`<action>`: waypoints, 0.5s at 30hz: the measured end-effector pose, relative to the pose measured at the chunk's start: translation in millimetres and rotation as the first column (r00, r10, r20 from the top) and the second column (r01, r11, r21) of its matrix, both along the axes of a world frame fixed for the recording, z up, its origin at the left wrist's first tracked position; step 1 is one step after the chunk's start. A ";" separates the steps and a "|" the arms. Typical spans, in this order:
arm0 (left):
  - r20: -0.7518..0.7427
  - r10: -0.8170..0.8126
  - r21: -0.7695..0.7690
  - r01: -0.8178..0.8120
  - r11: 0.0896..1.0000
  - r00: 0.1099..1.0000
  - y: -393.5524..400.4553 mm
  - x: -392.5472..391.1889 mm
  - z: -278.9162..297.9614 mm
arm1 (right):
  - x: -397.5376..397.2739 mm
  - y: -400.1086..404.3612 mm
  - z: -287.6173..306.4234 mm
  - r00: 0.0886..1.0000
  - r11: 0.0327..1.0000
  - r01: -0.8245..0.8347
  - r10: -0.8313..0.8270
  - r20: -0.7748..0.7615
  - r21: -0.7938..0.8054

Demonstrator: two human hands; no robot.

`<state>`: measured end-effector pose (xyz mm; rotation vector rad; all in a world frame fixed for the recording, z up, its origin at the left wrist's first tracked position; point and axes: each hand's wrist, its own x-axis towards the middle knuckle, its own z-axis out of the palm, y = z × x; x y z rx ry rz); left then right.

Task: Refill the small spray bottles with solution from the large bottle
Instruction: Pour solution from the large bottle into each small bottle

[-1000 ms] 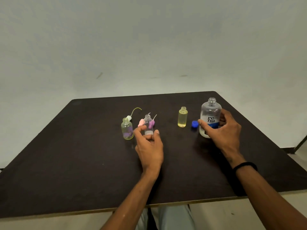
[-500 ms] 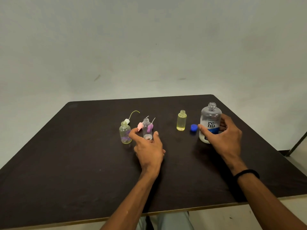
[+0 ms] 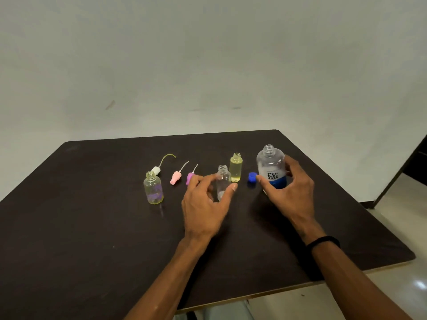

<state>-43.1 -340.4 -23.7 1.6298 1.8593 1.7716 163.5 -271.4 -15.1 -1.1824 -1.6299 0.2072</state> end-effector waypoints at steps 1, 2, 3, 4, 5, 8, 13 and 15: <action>-0.009 -0.083 0.002 0.083 0.997 0.997 3.9 2.5 -0.9 | 0.8 1.0 -1.6 1.000 1.000 0.005 -0.005 0.010 0.016; 0.007 -0.179 0.001 0.179 0.984 0.984 8.4 5.2 -2.2 | 1.5 2.2 -2.8 1.000 0.999 0.013 -0.014 0.022 0.034; 0.040 -0.262 -0.007 0.263 0.965 0.964 13.6 8.5 -3.4 | 2.9 3.8 -4.0 0.999 0.998 0.023 -0.024 0.034 0.053; 0.075 -0.322 -0.019 0.324 0.946 0.944 18.7 11.2 -3.6 | 3.7 5.9 -5.0 0.998 0.997 0.028 -0.031 0.046 0.068; 0.104 -0.364 -0.034 0.369 0.929 0.926 22.9 13.7 -3.0 | 4.3 7.3 -6.1 0.998 0.996 0.031 -0.036 0.060 0.082; 0.142 -0.448 -0.048 0.458 0.888 0.883 32.6 16.6 0.8 | 7.0 12.7 -8.1 0.992 0.987 0.049 -0.065 0.104 0.150; 0.154 -0.502 -0.040 0.513 0.857 0.851 35.8 14.9 -6.9 | 13.5 17.7 -8.0 0.984 0.975 0.054 -0.088 0.152 0.215; 0.118 -0.505 -0.045 0.513 0.857 0.855 36.9 13.6 -11.2 | 13.5 16.9 -7.7 0.984 0.973 0.053 -0.090 0.156 0.226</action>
